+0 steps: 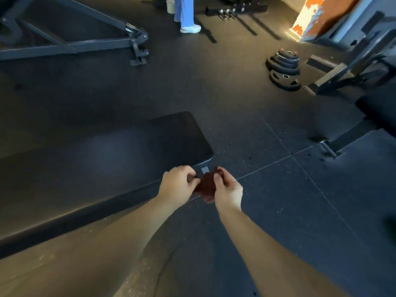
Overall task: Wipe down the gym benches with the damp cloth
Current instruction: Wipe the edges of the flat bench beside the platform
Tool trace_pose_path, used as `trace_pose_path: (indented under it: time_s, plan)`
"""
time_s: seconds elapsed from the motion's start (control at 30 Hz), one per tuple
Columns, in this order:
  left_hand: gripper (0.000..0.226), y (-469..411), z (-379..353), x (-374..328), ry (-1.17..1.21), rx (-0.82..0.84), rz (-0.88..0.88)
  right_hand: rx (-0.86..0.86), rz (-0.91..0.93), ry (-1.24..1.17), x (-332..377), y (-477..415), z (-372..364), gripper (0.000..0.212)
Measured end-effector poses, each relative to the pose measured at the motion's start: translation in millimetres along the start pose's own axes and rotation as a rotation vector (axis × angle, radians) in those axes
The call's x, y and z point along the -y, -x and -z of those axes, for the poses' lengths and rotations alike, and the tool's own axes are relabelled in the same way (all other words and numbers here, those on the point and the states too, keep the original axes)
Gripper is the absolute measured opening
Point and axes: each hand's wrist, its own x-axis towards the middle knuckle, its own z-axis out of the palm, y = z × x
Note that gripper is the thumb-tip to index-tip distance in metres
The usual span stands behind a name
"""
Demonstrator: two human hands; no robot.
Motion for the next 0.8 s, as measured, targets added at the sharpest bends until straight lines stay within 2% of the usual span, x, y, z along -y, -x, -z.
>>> trace_pose_path:
  time_s: [0.1, 0.2, 0.33, 0.47, 0.67, 0.8]
  plan:
    - [0.033, -38, -51, 47, -0.275, -0.203, -0.142, -0.017, 0.110, -0.065, -56, -56, -12, 0.033]
    - [0.040, -66, -90, 86, -0.408, -0.371, -0.216, -0.067, 0.259, -0.081, -100, -107, -25, 0.040]
    - [0.035, -87, -111, 111, -0.455, -0.550, -0.342, -0.179, 0.450, -0.115, -132, -156, -45, 0.020]
    - [0.030, -86, -106, 124, -0.444, -0.629, -0.413, -0.286, 0.568, -0.159, -130, -179, -64, 0.015]
    - [0.020, -74, -105, 138, -0.339, -0.633, -0.373, -0.256, 0.511, -0.162, -130, -172, -86, 0.033]
    - [0.017, -79, -112, 143, -0.335, -0.693, -0.410, -0.253, 0.531, -0.171, -132, -182, -79, 0.028]
